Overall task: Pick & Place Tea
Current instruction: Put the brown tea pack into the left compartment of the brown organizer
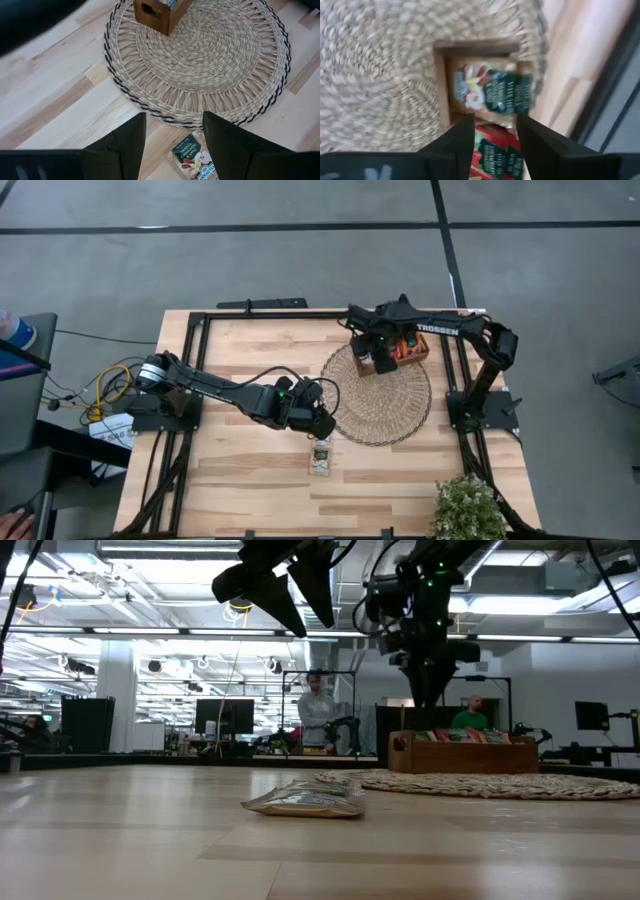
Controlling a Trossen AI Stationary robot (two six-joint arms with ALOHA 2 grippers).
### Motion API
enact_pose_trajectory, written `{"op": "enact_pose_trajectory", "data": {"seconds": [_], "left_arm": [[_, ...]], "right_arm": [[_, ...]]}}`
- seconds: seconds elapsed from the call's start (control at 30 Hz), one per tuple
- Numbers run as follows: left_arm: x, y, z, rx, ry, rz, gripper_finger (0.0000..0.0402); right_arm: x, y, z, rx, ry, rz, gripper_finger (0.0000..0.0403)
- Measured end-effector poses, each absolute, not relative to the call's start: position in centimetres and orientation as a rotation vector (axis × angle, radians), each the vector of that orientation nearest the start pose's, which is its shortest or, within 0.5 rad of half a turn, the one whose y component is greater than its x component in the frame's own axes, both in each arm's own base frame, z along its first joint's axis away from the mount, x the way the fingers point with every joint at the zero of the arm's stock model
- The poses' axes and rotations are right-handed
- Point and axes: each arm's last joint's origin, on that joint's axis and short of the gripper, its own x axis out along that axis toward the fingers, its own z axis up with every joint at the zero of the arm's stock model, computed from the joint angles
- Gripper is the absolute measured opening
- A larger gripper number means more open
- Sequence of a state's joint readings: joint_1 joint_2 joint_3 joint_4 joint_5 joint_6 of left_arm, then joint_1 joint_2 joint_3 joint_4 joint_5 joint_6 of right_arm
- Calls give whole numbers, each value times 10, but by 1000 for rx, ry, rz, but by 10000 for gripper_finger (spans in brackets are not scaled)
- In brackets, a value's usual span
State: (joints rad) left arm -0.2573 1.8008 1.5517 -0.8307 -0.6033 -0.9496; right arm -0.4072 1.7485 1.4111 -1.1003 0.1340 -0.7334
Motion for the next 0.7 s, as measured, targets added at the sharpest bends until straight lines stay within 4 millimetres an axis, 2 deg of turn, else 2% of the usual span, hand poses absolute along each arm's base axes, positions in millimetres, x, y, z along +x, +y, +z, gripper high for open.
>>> {"op": "enact_pose_trajectory", "data": {"seconds": [0.2,0.37,0.5,0.7], "left_arm": [[367,-81,277,-410,735,725,188],[366,-87,277,-403,737,709,188],[364,-91,277,-394,742,701,188],[363,-94,277,-389,747,696,188]], "right_arm": [[306,-138,270,-390,1512,-18,153],[293,-127,292,-123,1564,-67,148],[278,-102,308,12,1504,99,137],[247,-57,332,-36,1404,133,118]]}}
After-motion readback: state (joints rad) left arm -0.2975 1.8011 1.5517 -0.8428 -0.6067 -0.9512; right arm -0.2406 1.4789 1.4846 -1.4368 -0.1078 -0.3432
